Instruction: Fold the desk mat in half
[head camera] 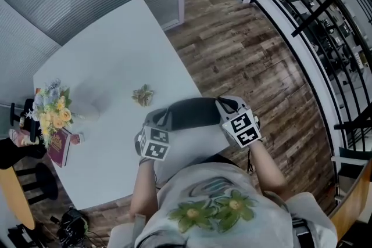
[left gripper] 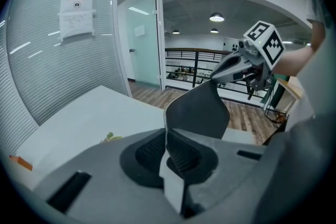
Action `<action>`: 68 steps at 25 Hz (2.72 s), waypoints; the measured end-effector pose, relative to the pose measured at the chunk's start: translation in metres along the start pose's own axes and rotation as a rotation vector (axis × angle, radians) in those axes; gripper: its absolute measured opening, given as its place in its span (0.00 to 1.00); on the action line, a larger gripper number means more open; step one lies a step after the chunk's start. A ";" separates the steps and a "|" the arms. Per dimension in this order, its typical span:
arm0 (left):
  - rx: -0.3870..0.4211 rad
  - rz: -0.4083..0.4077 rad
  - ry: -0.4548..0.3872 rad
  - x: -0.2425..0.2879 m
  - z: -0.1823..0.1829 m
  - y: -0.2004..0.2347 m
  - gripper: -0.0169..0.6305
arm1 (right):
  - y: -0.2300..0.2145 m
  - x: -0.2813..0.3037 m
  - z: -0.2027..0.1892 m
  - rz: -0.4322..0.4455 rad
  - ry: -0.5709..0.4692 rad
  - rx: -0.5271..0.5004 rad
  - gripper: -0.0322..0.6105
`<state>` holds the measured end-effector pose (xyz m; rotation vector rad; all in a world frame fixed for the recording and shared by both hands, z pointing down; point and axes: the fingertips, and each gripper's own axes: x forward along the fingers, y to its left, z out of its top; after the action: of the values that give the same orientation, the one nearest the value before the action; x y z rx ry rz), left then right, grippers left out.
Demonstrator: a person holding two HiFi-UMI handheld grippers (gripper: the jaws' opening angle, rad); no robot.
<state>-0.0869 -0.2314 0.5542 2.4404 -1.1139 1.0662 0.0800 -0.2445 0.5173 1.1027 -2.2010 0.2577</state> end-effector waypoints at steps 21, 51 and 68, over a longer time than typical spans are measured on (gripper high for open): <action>-0.020 -0.044 0.131 0.046 -0.034 0.006 0.05 | -0.003 0.055 -0.038 0.038 0.124 -0.013 0.09; -0.046 -0.050 0.278 0.086 -0.090 0.003 0.06 | 0.007 0.114 -0.086 0.092 0.263 -0.071 0.09; -0.198 -0.067 0.276 0.088 -0.095 0.010 0.12 | 0.006 0.125 -0.097 0.128 0.317 0.048 0.11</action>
<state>-0.1049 -0.2393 0.6829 2.0882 -0.9894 1.1683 0.0672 -0.2781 0.6715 0.8783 -1.9905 0.5073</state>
